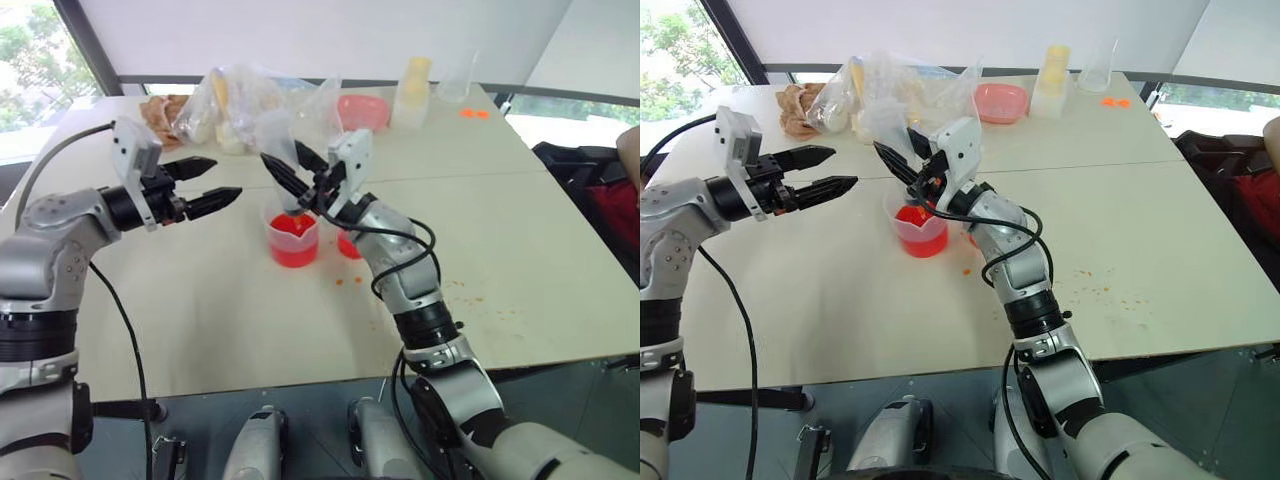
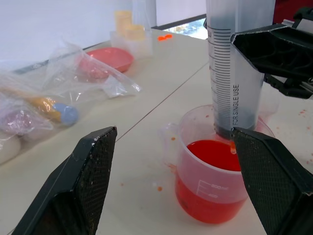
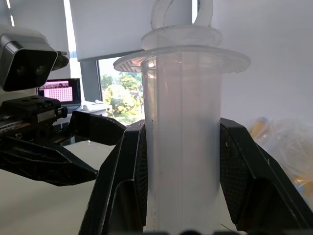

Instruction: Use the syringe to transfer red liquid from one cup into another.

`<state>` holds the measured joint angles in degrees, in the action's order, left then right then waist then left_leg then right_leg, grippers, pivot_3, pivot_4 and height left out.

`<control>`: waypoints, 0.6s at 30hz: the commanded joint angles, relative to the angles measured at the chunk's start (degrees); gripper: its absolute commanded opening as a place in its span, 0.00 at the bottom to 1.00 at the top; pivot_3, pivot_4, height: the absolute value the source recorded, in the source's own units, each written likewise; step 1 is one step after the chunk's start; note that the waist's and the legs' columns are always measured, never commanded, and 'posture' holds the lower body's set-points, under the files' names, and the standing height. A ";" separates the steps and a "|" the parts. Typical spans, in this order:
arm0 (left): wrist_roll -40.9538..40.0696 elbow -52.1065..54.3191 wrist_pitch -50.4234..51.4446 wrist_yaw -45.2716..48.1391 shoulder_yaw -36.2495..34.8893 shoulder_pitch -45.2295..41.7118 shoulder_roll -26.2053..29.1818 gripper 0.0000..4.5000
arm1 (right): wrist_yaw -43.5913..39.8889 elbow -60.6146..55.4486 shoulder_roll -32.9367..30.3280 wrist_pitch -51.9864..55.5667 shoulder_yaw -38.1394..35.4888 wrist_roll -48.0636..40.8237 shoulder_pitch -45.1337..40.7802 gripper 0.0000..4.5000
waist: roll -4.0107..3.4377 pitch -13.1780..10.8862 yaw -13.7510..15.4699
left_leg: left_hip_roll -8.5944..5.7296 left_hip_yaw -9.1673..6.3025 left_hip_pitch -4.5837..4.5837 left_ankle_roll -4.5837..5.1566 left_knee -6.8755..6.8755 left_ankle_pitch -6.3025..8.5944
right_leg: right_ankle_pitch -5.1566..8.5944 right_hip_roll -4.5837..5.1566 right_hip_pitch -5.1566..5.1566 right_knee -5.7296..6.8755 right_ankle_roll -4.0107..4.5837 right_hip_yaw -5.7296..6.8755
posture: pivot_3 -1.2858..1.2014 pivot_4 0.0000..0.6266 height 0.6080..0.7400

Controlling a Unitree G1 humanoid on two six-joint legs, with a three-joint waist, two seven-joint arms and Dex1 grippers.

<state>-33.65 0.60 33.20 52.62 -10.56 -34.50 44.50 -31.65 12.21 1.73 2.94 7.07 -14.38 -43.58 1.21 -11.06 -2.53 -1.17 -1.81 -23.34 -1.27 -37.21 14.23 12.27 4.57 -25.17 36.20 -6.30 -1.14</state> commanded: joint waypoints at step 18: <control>1.45 -4.27 -2.91 5.15 0.42 -13.45 -0.24 0.87 | 1.98 15.29 2.31 -16.69 2.32 8.55 -4.24 0.31 | 0.01 -0.02 -0.20 | -0.03 0.02 -0.01 -0.10 0.04 -0.06 | 0.00 -0.03 -0.01 0.01 0.00 -0.01 | 0.52 0.24 1.00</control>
<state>-30.13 -6.50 29.97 55.49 -7.92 -46.64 41.63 -29.13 26.96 3.59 -13.53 8.38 -6.91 -47.37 1.22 -11.08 -2.73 -1.19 -1.79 -23.35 -1.38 -37.17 14.17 12.27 4.54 -25.19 36.20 -6.30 -1.16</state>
